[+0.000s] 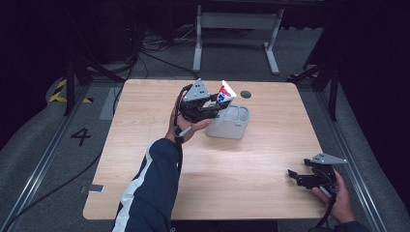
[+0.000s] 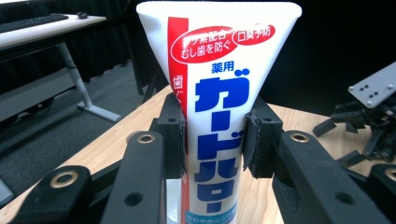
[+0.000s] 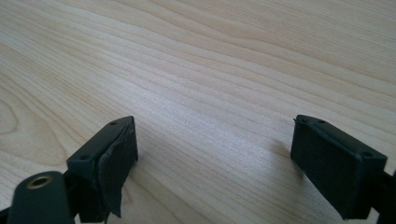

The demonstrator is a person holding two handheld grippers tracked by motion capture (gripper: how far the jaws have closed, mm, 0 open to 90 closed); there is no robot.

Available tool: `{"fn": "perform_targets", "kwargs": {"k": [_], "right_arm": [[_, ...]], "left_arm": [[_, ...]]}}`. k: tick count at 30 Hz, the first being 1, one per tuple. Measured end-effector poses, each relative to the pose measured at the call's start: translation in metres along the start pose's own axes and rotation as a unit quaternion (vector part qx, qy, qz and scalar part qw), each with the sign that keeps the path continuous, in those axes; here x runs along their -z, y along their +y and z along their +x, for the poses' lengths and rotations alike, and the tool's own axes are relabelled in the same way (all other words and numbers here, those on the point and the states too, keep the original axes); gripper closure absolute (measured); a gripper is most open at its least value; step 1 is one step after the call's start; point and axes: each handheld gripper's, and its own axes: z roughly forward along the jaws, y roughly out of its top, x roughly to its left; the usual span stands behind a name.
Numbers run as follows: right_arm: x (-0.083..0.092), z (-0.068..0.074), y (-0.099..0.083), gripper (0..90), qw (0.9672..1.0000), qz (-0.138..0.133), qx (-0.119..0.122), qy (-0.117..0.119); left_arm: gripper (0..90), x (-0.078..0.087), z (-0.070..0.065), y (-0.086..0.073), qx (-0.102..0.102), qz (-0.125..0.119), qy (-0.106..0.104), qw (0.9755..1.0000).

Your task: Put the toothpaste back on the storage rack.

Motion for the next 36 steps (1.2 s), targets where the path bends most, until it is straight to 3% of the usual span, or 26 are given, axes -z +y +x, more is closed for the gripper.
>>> {"fn": "perform_targets", "kwargs": {"k": [14,17,32,36], "right_arm": [[0.0,0.0,0.0,15.3,1.0,0.0,0.0,0.0],[0.0,0.0,0.0,15.3,1.0,0.0,0.0,0.0],[0.0,0.0,0.0,15.3,1.0,-0.001,0.0,0.0],[0.0,0.0,0.0,15.4,1.0,-0.001,-0.001,0.0]], "left_arm": [[65.5,-0.018,0.01,0.002,0.003,-0.007,0.003,1.0],[65.6,-0.022,0.011,0.001,0.015,-0.013,-0.001,0.9998],[65.4,-0.044,0.021,0.001,0.015,-0.002,0.012,0.9998],[65.3,-0.049,0.024,-0.001,0.019,-0.005,0.006,0.9998]]}}
